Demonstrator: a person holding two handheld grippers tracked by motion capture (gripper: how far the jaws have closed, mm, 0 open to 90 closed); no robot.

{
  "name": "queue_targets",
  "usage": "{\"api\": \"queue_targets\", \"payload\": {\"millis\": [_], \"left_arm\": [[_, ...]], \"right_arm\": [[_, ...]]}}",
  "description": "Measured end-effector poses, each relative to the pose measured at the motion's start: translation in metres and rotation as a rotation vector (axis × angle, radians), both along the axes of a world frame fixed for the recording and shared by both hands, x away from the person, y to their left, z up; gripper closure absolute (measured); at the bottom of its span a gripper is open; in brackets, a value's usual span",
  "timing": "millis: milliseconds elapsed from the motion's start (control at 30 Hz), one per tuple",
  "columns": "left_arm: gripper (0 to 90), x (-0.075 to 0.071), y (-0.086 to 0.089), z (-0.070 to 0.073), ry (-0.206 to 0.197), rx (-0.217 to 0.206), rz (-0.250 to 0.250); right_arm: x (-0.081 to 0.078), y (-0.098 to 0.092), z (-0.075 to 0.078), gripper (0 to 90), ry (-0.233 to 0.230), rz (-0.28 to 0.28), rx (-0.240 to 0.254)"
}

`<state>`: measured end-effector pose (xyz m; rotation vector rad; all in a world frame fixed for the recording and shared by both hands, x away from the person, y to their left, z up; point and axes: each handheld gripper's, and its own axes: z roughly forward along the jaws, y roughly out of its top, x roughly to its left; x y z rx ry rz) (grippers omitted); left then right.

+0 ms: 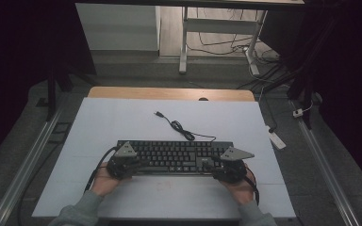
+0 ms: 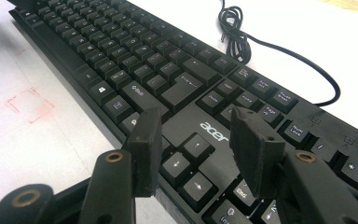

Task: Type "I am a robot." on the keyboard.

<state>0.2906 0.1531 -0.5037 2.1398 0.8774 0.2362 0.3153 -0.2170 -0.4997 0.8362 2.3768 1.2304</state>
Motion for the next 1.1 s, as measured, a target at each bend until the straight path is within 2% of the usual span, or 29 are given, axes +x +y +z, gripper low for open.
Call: {"api": "queue_targets", "payload": {"millis": [300,567,933,1100], "left_arm": [[89.0,0.002,-0.012,-0.01,0.018,0.048,-0.012],[89.0,0.004,-0.016,-0.014,0.018,0.081,-0.004],[89.0,0.005,-0.018,-0.017,0.028,0.09,-0.001],[89.1,0.004,-0.02,-0.02,0.021,0.107,0.001]], "right_arm": [[0.0,0.001,-0.001,54.1,-0.001,-0.004,0.002],[0.0,0.001,-0.002,54.1,0.0,-0.003,0.002],[0.001,0.002,-0.002,54.1,0.002,-0.005,0.004],[0.0,0.002,-0.001,54.1,0.001,-0.003,-0.003]]}}
